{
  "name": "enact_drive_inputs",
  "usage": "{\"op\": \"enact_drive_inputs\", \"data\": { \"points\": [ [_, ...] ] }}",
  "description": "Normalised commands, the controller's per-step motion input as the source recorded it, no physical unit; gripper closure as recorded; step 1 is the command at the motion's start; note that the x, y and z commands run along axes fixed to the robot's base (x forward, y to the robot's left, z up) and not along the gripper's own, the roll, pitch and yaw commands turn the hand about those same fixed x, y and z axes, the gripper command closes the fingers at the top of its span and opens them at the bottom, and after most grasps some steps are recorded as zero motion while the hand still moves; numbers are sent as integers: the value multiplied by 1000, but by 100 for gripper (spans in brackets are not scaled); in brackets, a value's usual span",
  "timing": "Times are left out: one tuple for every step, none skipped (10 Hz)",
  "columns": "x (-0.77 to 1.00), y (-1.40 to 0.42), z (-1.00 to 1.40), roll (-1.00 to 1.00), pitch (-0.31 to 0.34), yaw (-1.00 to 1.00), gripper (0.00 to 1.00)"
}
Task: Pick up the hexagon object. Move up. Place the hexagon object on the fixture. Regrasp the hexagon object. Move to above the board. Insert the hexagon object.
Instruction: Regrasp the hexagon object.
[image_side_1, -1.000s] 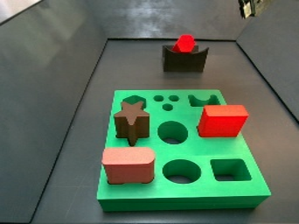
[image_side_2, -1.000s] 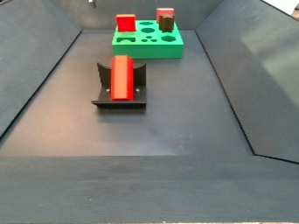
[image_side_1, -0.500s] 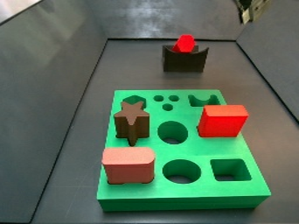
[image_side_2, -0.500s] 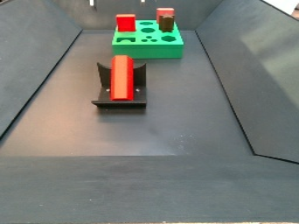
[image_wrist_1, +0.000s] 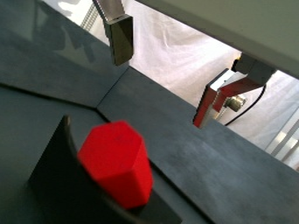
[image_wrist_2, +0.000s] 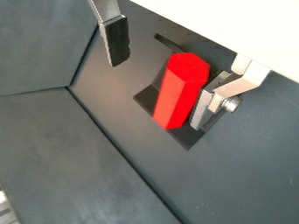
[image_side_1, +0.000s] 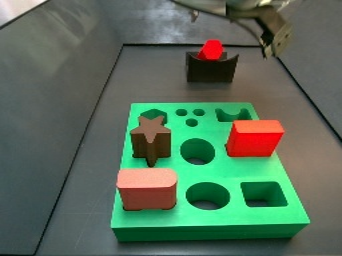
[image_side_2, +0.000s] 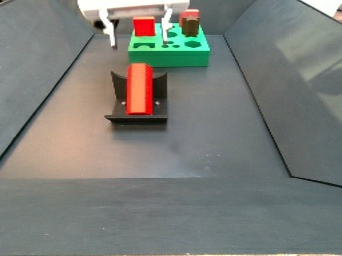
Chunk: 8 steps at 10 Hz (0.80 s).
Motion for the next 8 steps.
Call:
{"op": "enact_drive_inputs", "data": {
  "points": [
    [102, 33, -1000, 81, -69, 72, 0],
    [111, 31, -1000, 73, -72, 56, 0],
    [117, 25, -1000, 64, -72, 35, 0],
    [121, 22, -1000, 61, -70, 27, 0],
    [108, 14, -854, 56, -61, 10, 0],
    [93, 6, -708, 55, -50, 3, 0],
    [78, 0, -515, 58, -34, 1, 0],
    [75, 0, -425, 59, -28, 0, 0]
  ]
}}
